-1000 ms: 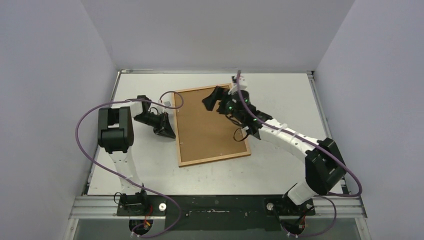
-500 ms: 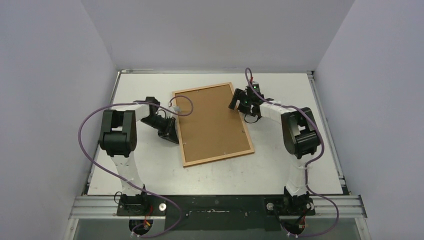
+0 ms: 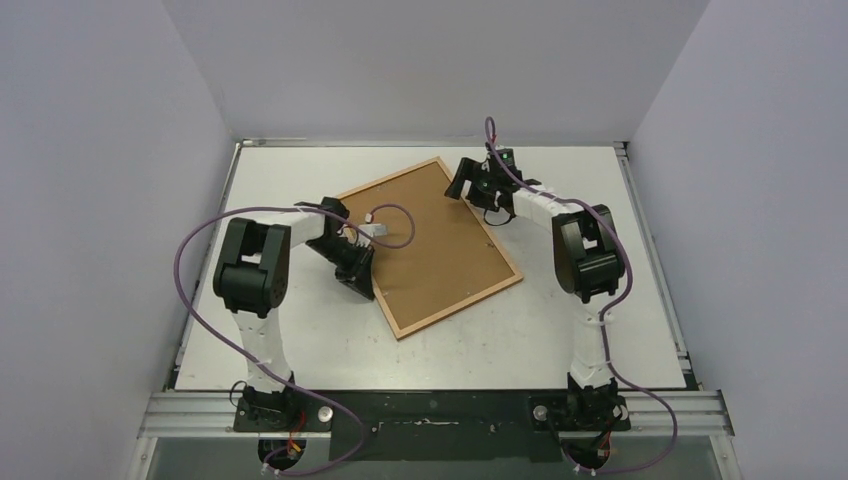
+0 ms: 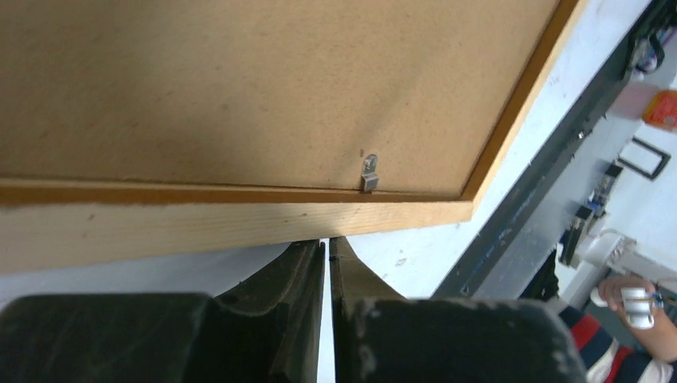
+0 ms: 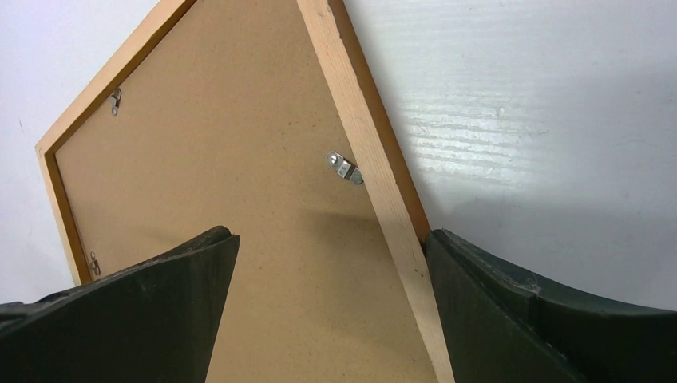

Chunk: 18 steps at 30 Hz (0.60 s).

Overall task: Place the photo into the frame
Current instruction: Adjust the photo frame at the center of the board.

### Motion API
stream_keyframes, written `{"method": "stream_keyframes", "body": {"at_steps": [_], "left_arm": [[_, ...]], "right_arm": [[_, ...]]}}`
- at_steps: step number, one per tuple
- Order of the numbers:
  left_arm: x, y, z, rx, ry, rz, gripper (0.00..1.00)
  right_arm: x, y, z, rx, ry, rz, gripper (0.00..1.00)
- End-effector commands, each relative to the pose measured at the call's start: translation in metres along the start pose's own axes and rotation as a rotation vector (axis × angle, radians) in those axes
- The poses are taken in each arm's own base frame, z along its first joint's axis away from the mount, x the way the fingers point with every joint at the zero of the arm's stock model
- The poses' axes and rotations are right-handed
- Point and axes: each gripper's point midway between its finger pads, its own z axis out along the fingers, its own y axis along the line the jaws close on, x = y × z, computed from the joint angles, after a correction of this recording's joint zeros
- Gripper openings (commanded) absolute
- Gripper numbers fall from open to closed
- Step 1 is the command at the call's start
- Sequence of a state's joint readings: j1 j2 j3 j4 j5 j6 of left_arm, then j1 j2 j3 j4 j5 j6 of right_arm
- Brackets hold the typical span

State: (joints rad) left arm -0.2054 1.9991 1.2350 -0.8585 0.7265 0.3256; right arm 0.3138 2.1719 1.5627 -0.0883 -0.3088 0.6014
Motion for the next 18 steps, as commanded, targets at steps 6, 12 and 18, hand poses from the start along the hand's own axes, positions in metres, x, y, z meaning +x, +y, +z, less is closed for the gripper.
{"method": "stream_keyframes", "body": {"at_steps": [6,12,18], "left_arm": [[-0.025,-0.055,-0.075,0.140,-0.076,0.074,0.21],[-0.092,-0.019,-0.166,-0.011,-0.290,0.118,0.26],[-0.154,0.058,-0.179,-0.142,-0.338,0.065,0.27]], "right_arm": [[-0.018,0.026,-0.035,-0.025,-0.064,-0.099,0.90],[-0.035,0.022,-0.075,0.084,-0.164,-0.117,0.90],[-0.011,0.019,-0.130,0.140,-0.217,-0.079,0.90]]}}
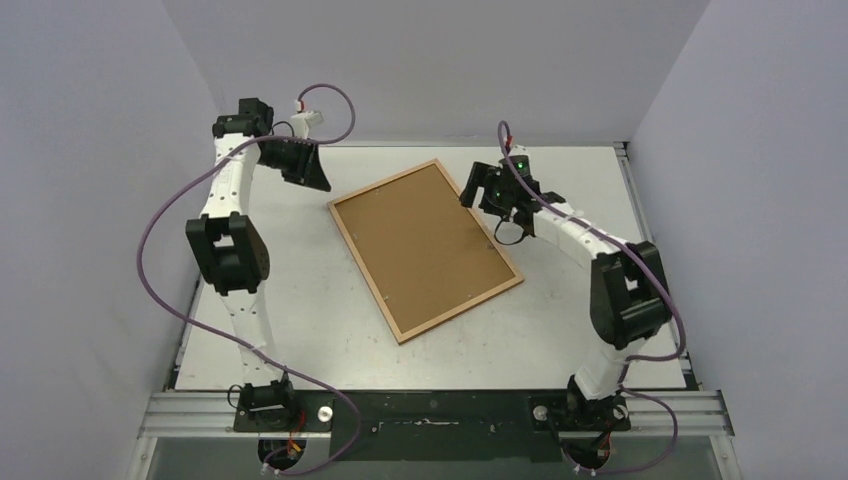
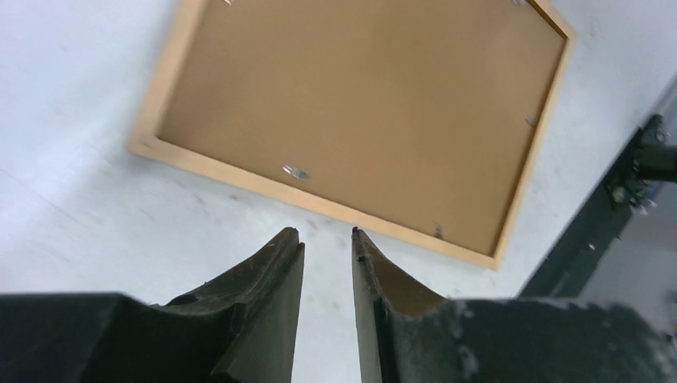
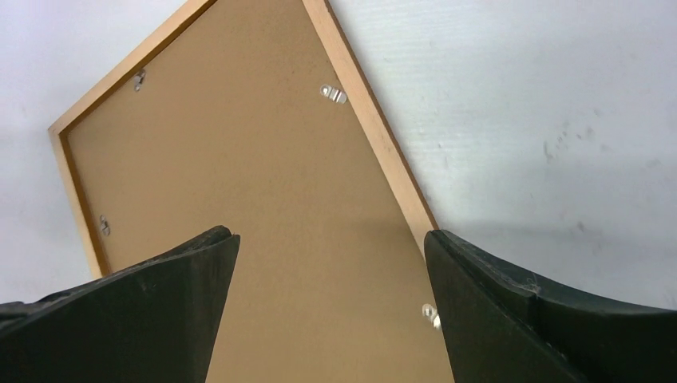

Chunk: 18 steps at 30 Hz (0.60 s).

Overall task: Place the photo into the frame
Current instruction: Adjust the photo frame at the center of the board.

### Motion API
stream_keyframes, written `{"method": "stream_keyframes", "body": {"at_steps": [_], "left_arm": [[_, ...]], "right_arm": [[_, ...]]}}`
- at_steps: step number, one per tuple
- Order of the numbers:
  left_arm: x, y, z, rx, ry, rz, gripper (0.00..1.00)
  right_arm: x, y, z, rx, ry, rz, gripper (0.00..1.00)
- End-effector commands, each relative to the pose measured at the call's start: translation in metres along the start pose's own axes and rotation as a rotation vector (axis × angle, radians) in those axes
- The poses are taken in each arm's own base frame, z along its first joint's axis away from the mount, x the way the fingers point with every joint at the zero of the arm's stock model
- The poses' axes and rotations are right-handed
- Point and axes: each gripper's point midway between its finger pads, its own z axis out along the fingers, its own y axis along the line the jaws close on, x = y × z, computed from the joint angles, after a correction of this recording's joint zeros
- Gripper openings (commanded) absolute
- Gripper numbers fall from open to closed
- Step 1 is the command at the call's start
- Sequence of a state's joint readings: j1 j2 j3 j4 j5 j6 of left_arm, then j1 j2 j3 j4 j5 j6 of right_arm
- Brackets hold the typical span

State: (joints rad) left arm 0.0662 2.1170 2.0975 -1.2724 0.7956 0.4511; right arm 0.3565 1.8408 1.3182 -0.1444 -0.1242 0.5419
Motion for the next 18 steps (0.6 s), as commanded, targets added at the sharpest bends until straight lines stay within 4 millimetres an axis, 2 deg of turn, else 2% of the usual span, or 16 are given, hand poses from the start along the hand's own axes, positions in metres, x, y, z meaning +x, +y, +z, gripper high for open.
{"method": "stream_keyframes", "body": {"at_steps": [1,4,9,13,15,18], "left_arm": [[-0.004,0.054,0.042,-0.041,0.069,-0.093,0.28],[-0.015,0.082,0.064,-0.072,0.055,-0.112,0.30],[-0.035,0.105,0.078,-0.137,-0.033,-0.121,0.37],[-0.046,0.112,0.085,-0.157,-0.081,-0.133,0.43],[-0.047,0.117,0.088,-0.172,-0.088,-0.144,0.48],[-0.047,0.127,0.092,-0.200,-0.092,-0.147,0.49]], "right_arm": [[-0.011,0.009,-0.053,0.014,-0.118,0.017,0.90],[0.014,0.022,-0.073,-0.008,-0.092,-0.011,0.90],[0.062,0.045,-0.101,-0.055,-0.013,-0.022,0.90],[0.111,0.048,-0.121,-0.070,0.071,0.025,0.90],[0.131,0.046,-0.129,-0.069,0.108,0.054,0.90],[0.161,0.039,-0.136,-0.064,0.159,0.101,0.90]]}}
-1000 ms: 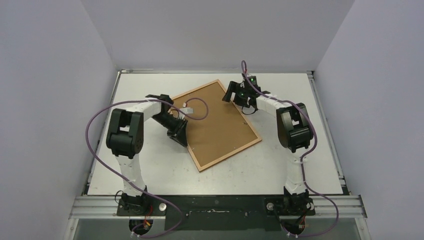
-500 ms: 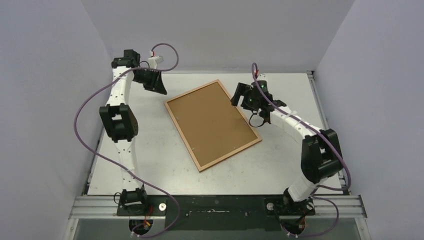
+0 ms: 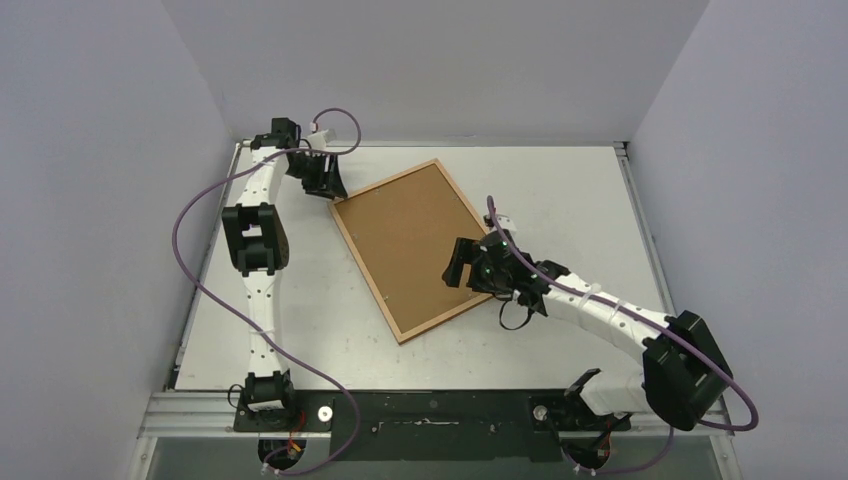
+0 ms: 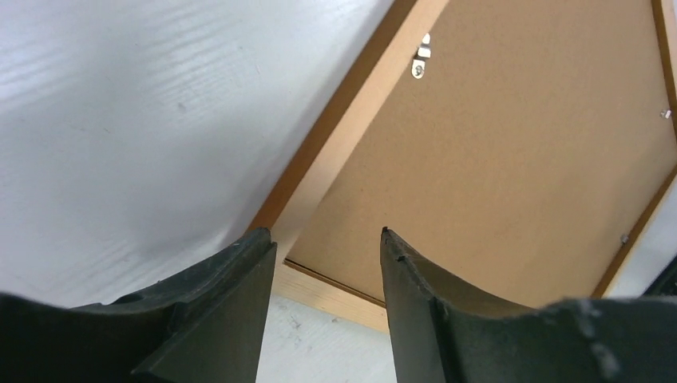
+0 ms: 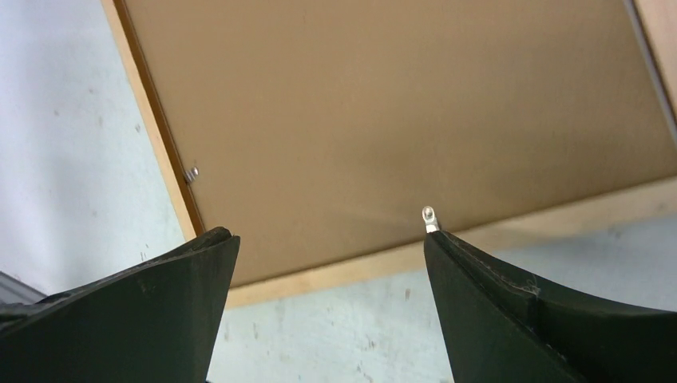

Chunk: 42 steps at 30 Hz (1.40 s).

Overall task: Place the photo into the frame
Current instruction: Adjust the photo frame at the center of the board.

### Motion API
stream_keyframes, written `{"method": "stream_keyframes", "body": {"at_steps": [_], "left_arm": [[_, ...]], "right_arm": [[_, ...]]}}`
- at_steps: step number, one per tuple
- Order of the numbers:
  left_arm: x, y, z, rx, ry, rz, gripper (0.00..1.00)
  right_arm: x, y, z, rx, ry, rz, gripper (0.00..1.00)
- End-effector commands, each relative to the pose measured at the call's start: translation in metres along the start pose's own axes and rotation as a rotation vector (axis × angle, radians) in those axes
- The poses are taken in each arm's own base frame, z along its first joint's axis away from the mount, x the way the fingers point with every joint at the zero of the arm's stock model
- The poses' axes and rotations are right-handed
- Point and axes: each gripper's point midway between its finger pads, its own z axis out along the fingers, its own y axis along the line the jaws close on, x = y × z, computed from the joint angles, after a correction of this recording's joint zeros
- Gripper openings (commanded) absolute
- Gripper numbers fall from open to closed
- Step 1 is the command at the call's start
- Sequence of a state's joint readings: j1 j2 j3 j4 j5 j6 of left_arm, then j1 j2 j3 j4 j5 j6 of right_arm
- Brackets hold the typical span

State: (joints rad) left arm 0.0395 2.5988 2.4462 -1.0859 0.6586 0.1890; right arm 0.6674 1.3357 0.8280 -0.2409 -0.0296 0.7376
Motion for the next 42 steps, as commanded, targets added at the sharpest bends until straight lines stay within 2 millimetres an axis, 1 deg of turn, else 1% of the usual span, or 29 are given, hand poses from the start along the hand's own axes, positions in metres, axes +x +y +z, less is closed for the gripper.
{"method": "stream_keyframes", "body": {"at_steps": [1,6,8,11,14,15,17,19,21,24,25,28,30,31,32,34,36,39,40,42], "left_arm": [[-0.039,0.000,-0.016,-0.066,-0.123,0.054,0.49],[-0.043,0.010,-0.014,-0.108,-0.144,0.057,0.50],[-0.042,0.007,-0.011,-0.094,-0.146,0.057,0.50],[-0.029,0.003,-0.001,-0.076,-0.096,0.064,0.46],[-0.012,0.005,0.006,-0.056,-0.051,0.043,0.39],[-0.007,0.005,0.006,-0.048,-0.038,0.039,0.37],[0.005,0.002,0.004,-0.024,-0.003,0.033,0.28],[0.023,-0.005,0.001,0.003,0.044,0.029,0.18],[0.044,-0.011,-0.004,0.022,0.091,0.024,0.14],[0.077,-0.018,-0.014,0.034,0.124,0.010,0.14],[0.084,-0.019,-0.018,0.033,0.122,0.014,0.14],[0.117,-0.026,-0.029,0.051,0.160,-0.004,0.14],[0.137,-0.031,-0.036,0.066,0.184,-0.014,0.15],[0.151,-0.034,-0.038,0.080,0.206,-0.028,0.15],[0.160,-0.035,-0.040,0.082,0.213,-0.032,0.16],[0.169,-0.036,-0.044,0.079,0.209,-0.033,0.16],[0.172,-0.035,-0.046,0.075,0.200,-0.036,0.16],[0.173,-0.030,-0.045,0.056,0.202,-0.030,0.13],[0.173,-0.029,-0.044,0.052,0.202,-0.026,0.11],[0.174,-0.029,-0.045,0.049,0.202,-0.014,0.08]], "right_arm": [[0.027,-0.003,-0.013,-0.003,0.025,0.122,0.90],[0.056,-0.009,-0.011,-0.005,0.078,0.171,0.90],[0.064,-0.011,-0.008,-0.016,0.089,0.197,0.90],[0.072,-0.010,-0.002,-0.034,0.105,0.215,0.90],[0.070,-0.006,0.003,-0.056,0.098,0.233,0.90],[0.070,-0.005,0.005,-0.060,0.097,0.235,0.90],[0.067,-0.004,0.008,-0.059,0.094,0.233,0.90],[0.063,-0.005,0.010,-0.056,0.089,0.227,0.90],[0.060,-0.009,0.013,-0.048,0.084,0.226,0.90],[0.051,-0.021,0.015,-0.028,0.072,0.224,0.90],[0.046,-0.027,0.016,-0.017,0.065,0.228,0.90],[0.033,-0.042,0.019,0.005,0.050,0.219,0.90],[0.021,-0.048,0.022,0.022,0.039,0.198,0.90],[0.016,-0.050,0.024,0.032,0.037,0.184,0.90],[0.010,-0.051,0.024,0.042,0.038,0.168,0.90],[0.001,-0.052,0.021,0.074,0.044,0.126,0.90],[-0.006,-0.044,0.012,0.081,0.043,0.074,0.90],[-0.009,-0.025,-0.006,0.090,0.051,-0.020,0.90],[-0.017,-0.013,-0.013,0.081,0.034,-0.057,0.90],[-0.022,0.012,-0.020,0.039,0.030,-0.133,0.90]]}}
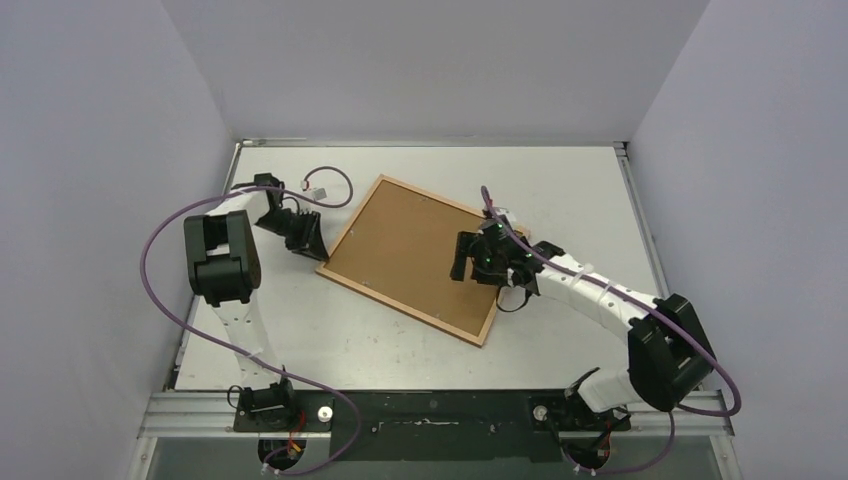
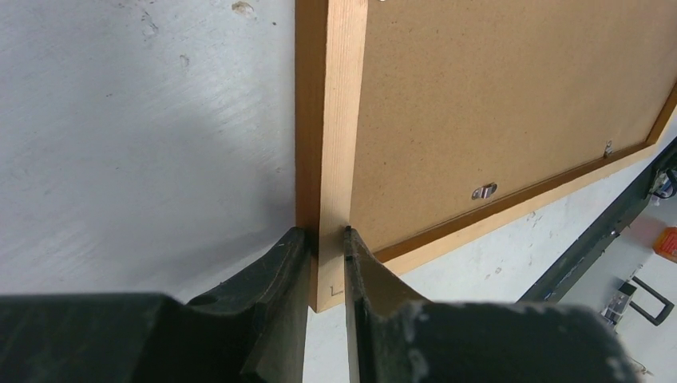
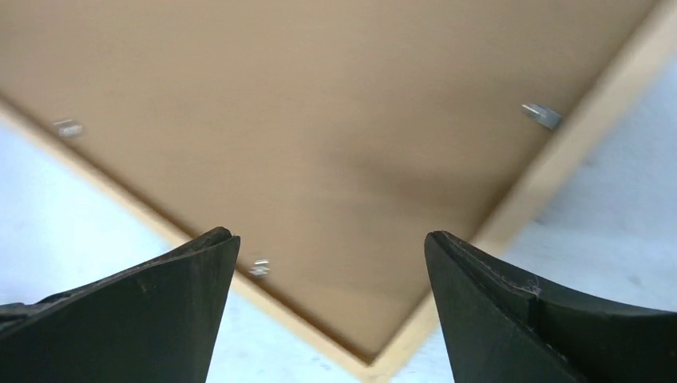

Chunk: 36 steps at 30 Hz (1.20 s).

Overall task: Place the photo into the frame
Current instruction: Adjust the photo frame at the center of the board, then install the photo frame at the center of the board.

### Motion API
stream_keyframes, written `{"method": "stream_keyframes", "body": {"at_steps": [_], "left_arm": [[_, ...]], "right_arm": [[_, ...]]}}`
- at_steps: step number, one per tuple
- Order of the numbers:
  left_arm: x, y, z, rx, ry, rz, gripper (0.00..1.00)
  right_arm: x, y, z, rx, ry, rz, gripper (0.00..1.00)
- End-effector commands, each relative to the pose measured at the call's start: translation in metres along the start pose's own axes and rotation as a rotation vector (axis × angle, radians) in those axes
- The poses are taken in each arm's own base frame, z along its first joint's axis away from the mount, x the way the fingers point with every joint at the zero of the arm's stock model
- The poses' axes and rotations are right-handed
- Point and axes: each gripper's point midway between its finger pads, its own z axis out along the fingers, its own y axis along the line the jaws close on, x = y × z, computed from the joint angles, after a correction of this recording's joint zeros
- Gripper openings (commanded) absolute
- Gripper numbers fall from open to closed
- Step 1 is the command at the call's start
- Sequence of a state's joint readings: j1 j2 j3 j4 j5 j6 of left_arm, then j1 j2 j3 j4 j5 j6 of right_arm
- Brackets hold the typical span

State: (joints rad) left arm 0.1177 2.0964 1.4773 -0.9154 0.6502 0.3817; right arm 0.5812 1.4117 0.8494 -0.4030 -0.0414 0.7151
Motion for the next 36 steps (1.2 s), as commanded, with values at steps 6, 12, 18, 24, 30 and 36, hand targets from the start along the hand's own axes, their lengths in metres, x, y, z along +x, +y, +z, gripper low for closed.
{"method": "stream_keyframes", "body": {"at_steps": [6,12,18,24,30,36], "left_arm": [[0.016,-0.007,0.000,0.007,0.024,0.070,0.07],[0.021,-0.004,-0.001,-0.024,0.038,0.117,0.04],[0.027,0.004,-0.003,-0.073,0.051,0.150,0.02],[0.029,0.008,-0.002,-0.090,0.054,0.151,0.02],[0.026,0.006,-0.004,-0.090,0.046,0.152,0.02],[0.026,0.005,-0.004,-0.087,0.044,0.149,0.02]], "right_arm": [[-0.041,0.185,-0.039,-0.603,-0.084,-0.504,0.90],[-0.029,0.241,0.003,-0.768,0.019,-0.772,0.90],[0.002,0.261,0.025,-0.881,0.116,-0.837,0.91],[0.032,0.272,0.044,-0.894,0.186,-0.881,0.92],[0.040,0.270,0.057,-0.871,0.212,-0.883,0.92],[0.048,0.263,0.064,-0.858,0.236,-0.878,0.92]]}}
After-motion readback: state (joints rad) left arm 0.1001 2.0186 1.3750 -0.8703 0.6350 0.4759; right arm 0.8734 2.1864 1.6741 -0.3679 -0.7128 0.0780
